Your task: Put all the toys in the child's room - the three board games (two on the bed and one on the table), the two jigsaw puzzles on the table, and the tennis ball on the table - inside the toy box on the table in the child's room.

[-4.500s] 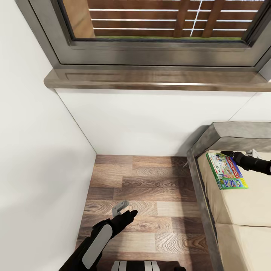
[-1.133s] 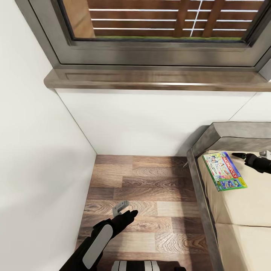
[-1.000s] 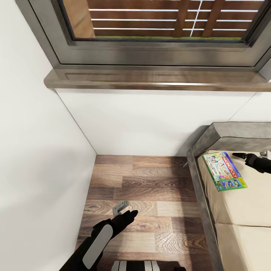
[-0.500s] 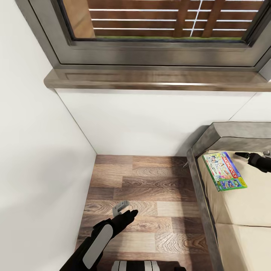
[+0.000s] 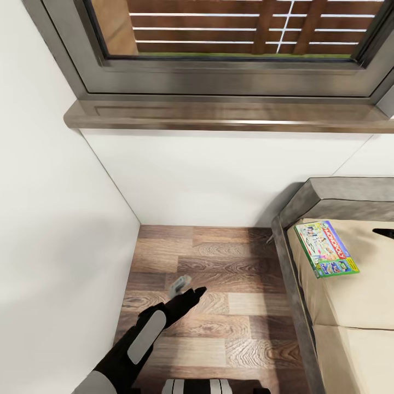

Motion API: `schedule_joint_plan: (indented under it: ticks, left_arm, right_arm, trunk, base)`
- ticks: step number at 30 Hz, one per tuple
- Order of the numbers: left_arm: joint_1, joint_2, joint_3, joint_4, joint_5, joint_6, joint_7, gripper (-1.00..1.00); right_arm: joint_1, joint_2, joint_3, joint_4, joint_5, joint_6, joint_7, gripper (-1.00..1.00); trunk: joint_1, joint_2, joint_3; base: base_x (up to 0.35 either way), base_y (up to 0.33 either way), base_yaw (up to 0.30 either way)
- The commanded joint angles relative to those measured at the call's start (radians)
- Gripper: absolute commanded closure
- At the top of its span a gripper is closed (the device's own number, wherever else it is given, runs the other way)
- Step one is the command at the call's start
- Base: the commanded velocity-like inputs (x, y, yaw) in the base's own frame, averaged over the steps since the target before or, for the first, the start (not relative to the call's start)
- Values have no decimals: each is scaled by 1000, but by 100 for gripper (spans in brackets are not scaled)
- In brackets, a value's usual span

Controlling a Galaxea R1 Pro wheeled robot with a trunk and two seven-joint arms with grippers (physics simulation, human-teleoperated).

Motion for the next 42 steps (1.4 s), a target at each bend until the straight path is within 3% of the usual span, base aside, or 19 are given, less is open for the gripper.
schedule_joint_plan:
  ticks: [1, 3, 4, 6, 7, 9, 15, 30, 42]
  left_arm:
    - [-1, 0, -2, -1, 11, 2, 7, -100]
    - [-55, -5, -1, 85, 28, -1, -87, -100]
    - [-55, -5, -1, 85, 28, -1, -87, -100]
    - [-116, -11, -1, 185, 45, -3, -176, -100]
    - [-116, -11, -1, 185, 45, -3, -176, -100]
    - [-176, -20, -3, 284, 56, -5, -247, -100]
    - [-260, -34, -6, 423, 64, -6, -332, -100]
    - [-316, -46, -7, 505, 69, -8, -400, -100]
    - [-322, -39, -2, 502, 75, -7, -570, -100]
  right_arm:
    - [0, 0, -2, 0, -9, 8, -1, -100]
    - [19, -18, -10, -19, -13, 8, -1, -100]
    - [19, -18, -10, -19, -13, 8, -1, -100]
    - [36, -30, -25, -35, -17, 6, 0, -100]
    - [36, -30, -25, -35, -17, 6, 0, -100]
    - [54, -37, -47, -53, -20, 4, 1, -100]
    - [88, -40, -86, -102, -23, -1, 1, -100]
    - [148, -40, -112, -204, -27, 1, 54, -100]
    - [158, -45, -120, -256, -27, 11, 74, -100]
  trunk:
    - [0, 0, -1]
    - [0, 0, -1]
    - [0, 0, -1]
    - [0, 0, -1]
    - [0, 0, -1]
    - [0, 0, -1]
    - [0, 0, -1]
    - [0, 0, -1]
    - [0, 0, -1]
  base:
    - [0, 0, 0]
    - [0, 0, 0]
    - [0, 0, 0]
    - [0, 0, 0]
    - [0, 0, 0]
    - [0, 0, 0]
    - [0, 0, 0]
    - [0, 0, 0]
    - [0, 0, -70]
